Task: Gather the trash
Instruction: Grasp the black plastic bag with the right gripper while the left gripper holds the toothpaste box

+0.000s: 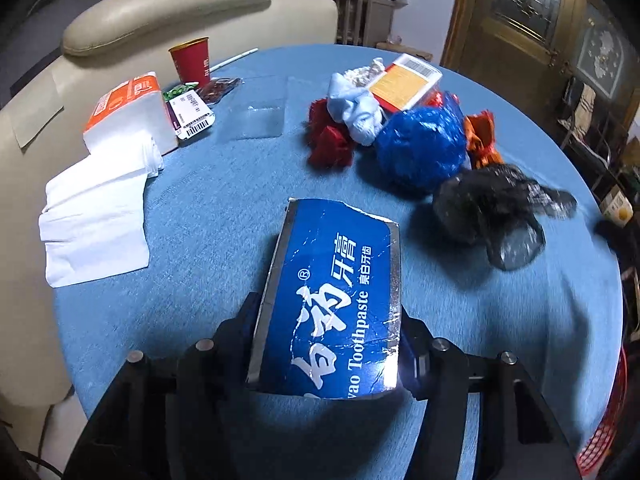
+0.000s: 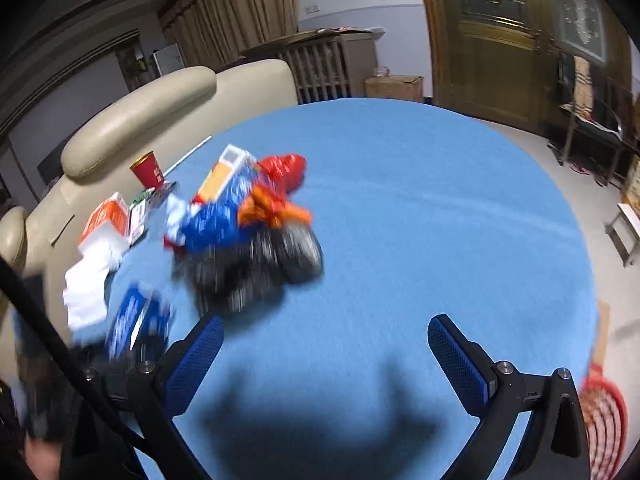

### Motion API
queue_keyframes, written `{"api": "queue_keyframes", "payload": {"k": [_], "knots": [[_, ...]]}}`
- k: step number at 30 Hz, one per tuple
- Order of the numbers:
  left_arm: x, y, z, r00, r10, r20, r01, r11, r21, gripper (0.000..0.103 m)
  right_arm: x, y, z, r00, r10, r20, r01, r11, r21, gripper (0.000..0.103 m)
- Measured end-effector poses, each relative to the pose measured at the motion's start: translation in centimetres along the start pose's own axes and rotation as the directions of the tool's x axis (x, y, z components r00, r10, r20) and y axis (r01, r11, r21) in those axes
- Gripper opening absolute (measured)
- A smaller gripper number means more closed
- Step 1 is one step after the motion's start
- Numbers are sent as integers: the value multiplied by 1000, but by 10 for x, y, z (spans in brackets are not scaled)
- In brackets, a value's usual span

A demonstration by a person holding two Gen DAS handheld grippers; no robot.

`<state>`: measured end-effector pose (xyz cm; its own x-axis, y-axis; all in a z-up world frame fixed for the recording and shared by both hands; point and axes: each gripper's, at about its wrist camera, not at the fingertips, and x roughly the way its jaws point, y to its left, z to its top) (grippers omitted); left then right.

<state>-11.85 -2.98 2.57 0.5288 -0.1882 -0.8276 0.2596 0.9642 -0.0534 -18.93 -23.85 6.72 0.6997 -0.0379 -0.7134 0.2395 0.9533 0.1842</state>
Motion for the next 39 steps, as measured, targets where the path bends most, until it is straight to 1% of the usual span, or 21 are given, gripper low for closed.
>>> {"api": "queue_keyframes", "payload": {"k": [3,5,7,9,10,11,13,14,15,16,19,20,21,23,26,27,30,32,36,37,39], "knots": [[2,4,0,1000,-9,-1,9,1000,-7,62,31,5,35,1000,16,-13,-16,999,32,103],[3,2,0,1000,-8,-2,8,1000,2,62,50,11,51,1000,9,-19,-8,1000,31,103],[4,1,0,1000,-3,-2,3,1000,12,62,71,17,54,999,-4,-54,4,1000,3,103],[6,1,2,1000,-2,-1,2,1000,16,62,94,22,48,992,-21,-127,18,1000,-23,101],[5,1,2,1000,-1,-1,1,1000,17,62,102,22,42,988,11,-151,-13,1000,-12,99],[3,-1,0,1000,0,-1,0,1000,19,62,102,20,39,989,51,-140,-49,999,15,94],[4,-1,0,1000,6,0,-6,1000,24,62,98,22,39,987,86,-135,-85,996,14,70],[4,-2,0,1000,9,0,-9,1000,23,62,94,26,41,986,101,-132,-102,995,1,49],[3,-2,0,1000,9,0,-9,1000,17,62,90,29,42,988,80,-131,-83,996,-20,44],[2,-2,0,1000,7,1,-7,1000,12,62,86,33,43,989,73,-128,-79,996,-43,43],[-4,-2,-5,1000,11,2,-11,1000,6,62,80,31,37,984,103,-143,-106,994,-9,43],[-6,-2,-6,1000,15,6,-15,1000,8,62,78,28,35,983,113,-144,-114,993,5,46],[-10,-2,-9,1000,22,12,-22,1000,11,62,75,26,32,982,122,-143,-120,993,20,58],[-15,1,-13,999,32,21,-32,999,1,62,66,21,28,982,132,-137,-129,991,30,77],[-19,7,-15,999,36,21,-36,999,-25,62,57,19,28,984,112,-135,-107,993,42,79],[-20,9,-15,999,40,22,-39,999,-33,62,54,15,28,984,111,-140,-102,992,69,79],[-20,16,-13,999,44,27,-42,998,-50,62,51,4,26,977,146,-158,-114,974,196,79],[-19,21,-12,999,46,25,-44,997,-63,62,57,8,24,969,164,-184,-118,964,238,79],[-17,31,-11,999,49,23,-47,995,-84,63,81,29,18,944,210,-256,-122,940,319,79],[-16,33,-10,999,50,21,-48,995,-88,63,85,34,18,943,206,-261,-116,939,325,79],[-14,39,-9,999,49,14,-47,994,-95,63,92,45,19,955,153,-254,-77,955,285,79]]}}
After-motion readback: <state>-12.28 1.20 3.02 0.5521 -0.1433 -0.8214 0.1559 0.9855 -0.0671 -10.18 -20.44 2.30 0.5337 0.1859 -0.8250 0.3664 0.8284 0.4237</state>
